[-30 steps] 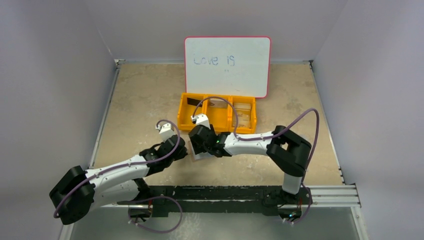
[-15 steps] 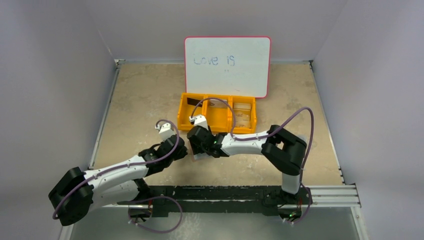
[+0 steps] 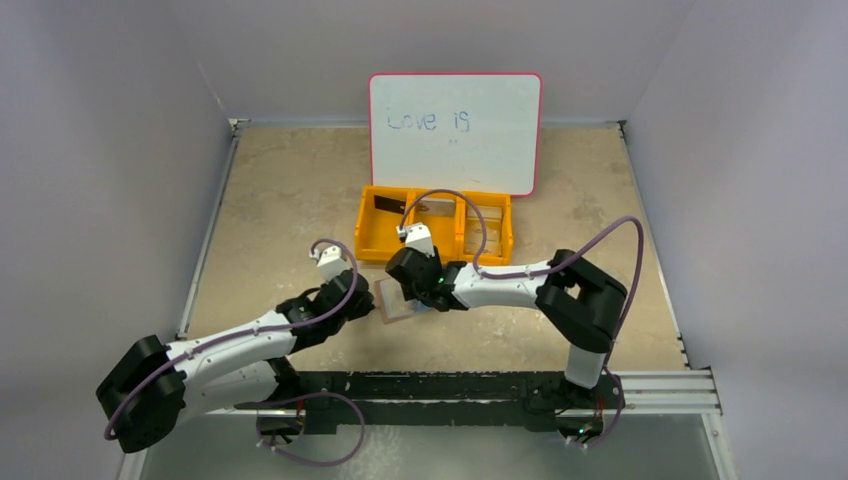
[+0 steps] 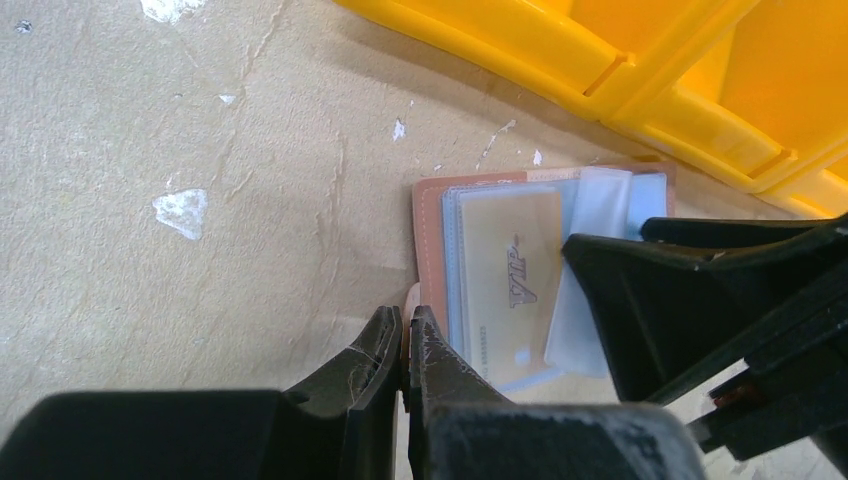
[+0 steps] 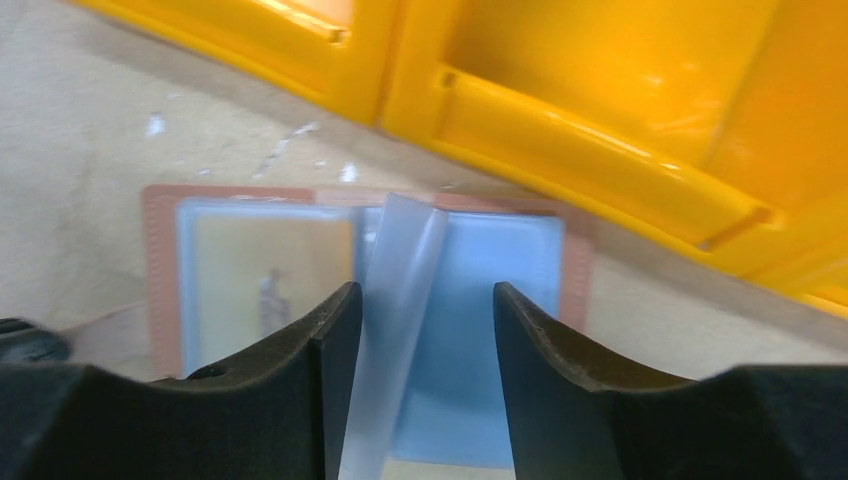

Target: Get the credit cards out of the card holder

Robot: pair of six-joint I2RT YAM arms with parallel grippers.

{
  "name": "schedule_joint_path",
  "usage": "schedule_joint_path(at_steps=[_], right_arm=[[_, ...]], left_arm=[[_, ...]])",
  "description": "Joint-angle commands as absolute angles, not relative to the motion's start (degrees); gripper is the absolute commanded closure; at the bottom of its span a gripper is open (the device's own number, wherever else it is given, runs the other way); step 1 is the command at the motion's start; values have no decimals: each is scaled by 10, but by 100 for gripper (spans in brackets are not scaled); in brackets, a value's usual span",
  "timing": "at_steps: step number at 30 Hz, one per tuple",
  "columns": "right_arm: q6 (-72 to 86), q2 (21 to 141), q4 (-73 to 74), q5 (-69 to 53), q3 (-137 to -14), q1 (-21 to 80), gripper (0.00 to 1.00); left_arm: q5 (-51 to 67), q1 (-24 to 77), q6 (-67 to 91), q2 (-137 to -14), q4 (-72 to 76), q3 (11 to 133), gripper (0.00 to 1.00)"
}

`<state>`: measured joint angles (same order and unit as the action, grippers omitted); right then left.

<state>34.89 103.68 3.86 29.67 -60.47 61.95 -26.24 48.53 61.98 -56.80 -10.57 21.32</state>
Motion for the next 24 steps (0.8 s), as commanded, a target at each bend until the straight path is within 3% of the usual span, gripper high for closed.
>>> schedule_joint_path(at_steps=[1, 24], right_arm=[[347, 1015, 108, 374, -595, 606, 45], [319, 981, 122, 351, -579, 566, 41]], left_arm=[[-280, 487, 620, -558, -99, 225, 100], [-268, 487, 612, -574, -86, 230, 100]])
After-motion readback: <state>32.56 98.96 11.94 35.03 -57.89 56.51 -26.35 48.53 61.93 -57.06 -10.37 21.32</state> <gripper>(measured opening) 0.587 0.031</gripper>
